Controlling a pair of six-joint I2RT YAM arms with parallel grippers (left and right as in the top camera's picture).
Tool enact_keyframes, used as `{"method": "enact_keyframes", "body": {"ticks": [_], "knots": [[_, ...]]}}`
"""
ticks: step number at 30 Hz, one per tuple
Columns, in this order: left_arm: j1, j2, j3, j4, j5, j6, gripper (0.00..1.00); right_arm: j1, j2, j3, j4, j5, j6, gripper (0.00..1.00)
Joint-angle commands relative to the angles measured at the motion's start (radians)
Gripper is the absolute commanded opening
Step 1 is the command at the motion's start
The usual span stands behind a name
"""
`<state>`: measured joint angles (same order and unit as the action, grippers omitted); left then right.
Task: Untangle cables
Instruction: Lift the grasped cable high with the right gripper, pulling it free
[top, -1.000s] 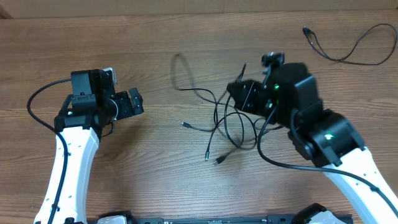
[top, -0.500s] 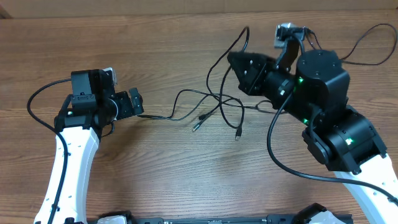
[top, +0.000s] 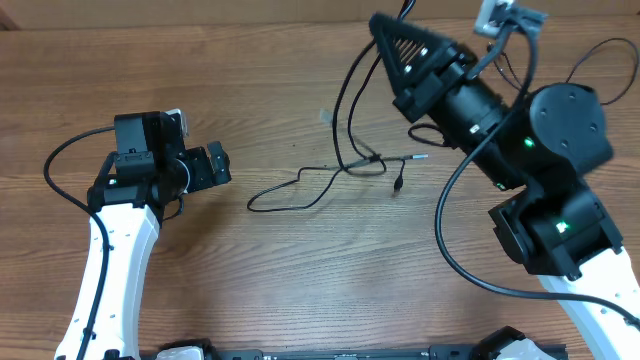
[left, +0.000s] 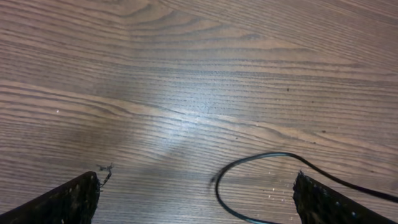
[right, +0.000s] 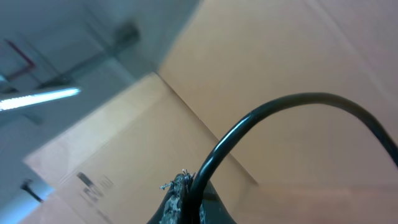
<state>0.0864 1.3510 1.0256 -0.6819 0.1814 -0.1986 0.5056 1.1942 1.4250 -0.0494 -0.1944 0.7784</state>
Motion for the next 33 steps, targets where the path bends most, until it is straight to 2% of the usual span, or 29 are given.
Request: {"method": "enact_keyframes", "body": {"ticks": [1, 6, 10, 13, 19, 22, 26, 33], "knots": [[-0.002, -0.009, 0.004, 0.002, -0.009, 0.019, 1.00, 0.005, -0.019, 0.030, 0.093, 0.006, 0.033, 0.04], [-0.002, -0.009, 0.004, 0.002, -0.009, 0.019, 1.00, 0.005, -0.019, 0.030, 0.172, 0.006, 0.033, 0.04], [-0.002, -0.009, 0.004, 0.002, -0.009, 0.019, 0.99, 0.005, -0.018, 0.030, 0.157, 0.006, 0.032, 0.04], [-0.002, -0.009, 0.004, 0.002, -0.009, 0.019, 0.99, 0.005, -0.010, 0.029, 0.013, 0.008, 0.031, 0.04], [-0.002, -0.009, 0.004, 0.002, -0.009, 0.019, 0.99, 0.005, 0.049, 0.029, -0.422, 0.022, 0.044, 0.04], [-0.002, -0.009, 0.004, 0.002, -0.009, 0.019, 1.00, 0.005, 0.056, 0.029, -0.573, 0.012, 0.063, 0.04], [-0.002, -0.009, 0.004, 0.002, -0.009, 0.019, 0.99, 0.005, 0.032, 0.030, -0.598, 0.000, 0.064, 0.04], [-0.002, -0.009, 0.004, 0.002, -0.009, 0.019, 1.00, 0.005, -0.048, 0.031, -0.491, -0.005, 0.066, 0.04]]}}
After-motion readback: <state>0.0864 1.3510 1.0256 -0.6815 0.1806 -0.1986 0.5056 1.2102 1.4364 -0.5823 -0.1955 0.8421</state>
